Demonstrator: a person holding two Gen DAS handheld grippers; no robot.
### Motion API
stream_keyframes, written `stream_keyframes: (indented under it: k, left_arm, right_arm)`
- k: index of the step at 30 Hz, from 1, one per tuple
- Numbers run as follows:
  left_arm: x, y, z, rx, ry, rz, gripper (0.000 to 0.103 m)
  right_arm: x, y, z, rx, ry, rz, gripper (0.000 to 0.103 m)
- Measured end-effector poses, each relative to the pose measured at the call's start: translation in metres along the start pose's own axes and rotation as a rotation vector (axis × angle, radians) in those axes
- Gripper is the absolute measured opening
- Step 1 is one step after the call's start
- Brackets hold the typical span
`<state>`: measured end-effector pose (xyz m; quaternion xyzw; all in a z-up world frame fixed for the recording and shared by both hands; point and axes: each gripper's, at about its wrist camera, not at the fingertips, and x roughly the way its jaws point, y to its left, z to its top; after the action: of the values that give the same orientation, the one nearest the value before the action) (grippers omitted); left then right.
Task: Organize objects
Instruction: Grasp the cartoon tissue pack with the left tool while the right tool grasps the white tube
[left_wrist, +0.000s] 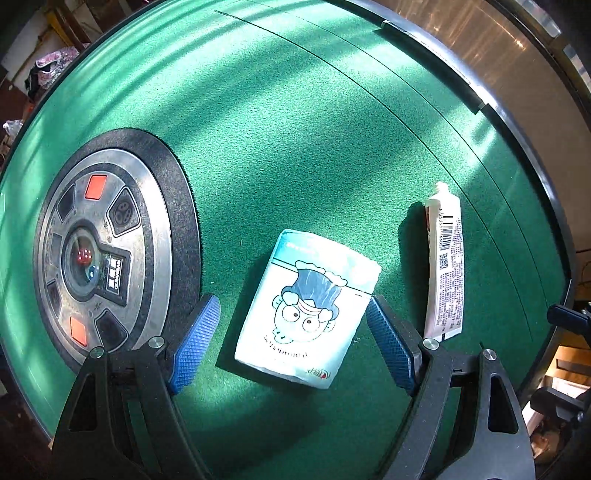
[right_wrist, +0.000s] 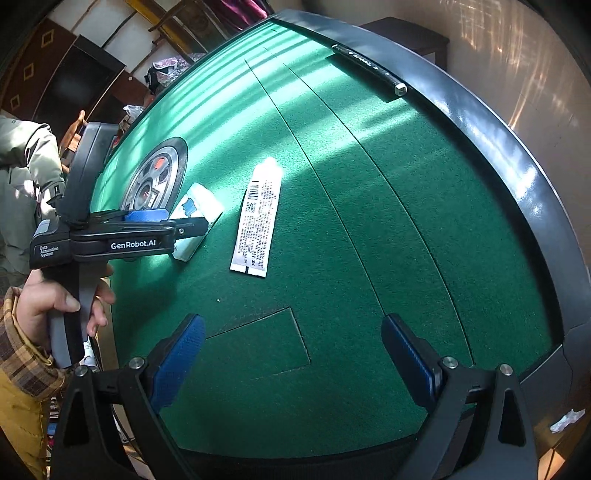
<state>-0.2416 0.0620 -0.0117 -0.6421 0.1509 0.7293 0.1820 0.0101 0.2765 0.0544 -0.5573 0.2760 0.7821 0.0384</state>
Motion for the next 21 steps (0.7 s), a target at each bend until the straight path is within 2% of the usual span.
stream_keyframes:
  k: [7,9,11,12,13,17,21]
  left_arm:
    - [0.006,0.001,0.0,0.009,-0.013,0.012,0.083]
    - [0.003,0.003,-0.004,-0.009,-0.027,0.012,0.074]
    - [0.0,0.007,-0.009,-0.03,-0.019,0.011,0.053]
    - [-0.001,0.01,-0.012,-0.04,-0.004,0.006,0.052]
    - [-0.001,0.012,-0.016,-0.052,0.013,-0.003,0.051]
    - [-0.001,0.018,-0.041,-0.096,0.089,-0.015,0.05]
    - [-0.003,0.014,-0.078,-0.096,0.145,-0.038,0.05]
  right_arm:
    - [0.008,0.002,0.012,-0.008,0.005,-0.012,0.097]
    - [0.011,0.006,0.017,-0.018,0.005,-0.027,0.097]
    - [0.015,0.01,0.023,-0.036,0.004,-0.032,0.096]
    - [0.018,0.013,0.027,-0.043,0.005,-0.036,0.096]
    - [0.021,0.015,0.03,-0.05,0.009,-0.041,0.094]
    - [0.042,0.028,0.049,-0.074,0.052,-0.051,0.072]
    - [0.064,0.042,0.068,-0.093,0.077,-0.096,0.065]
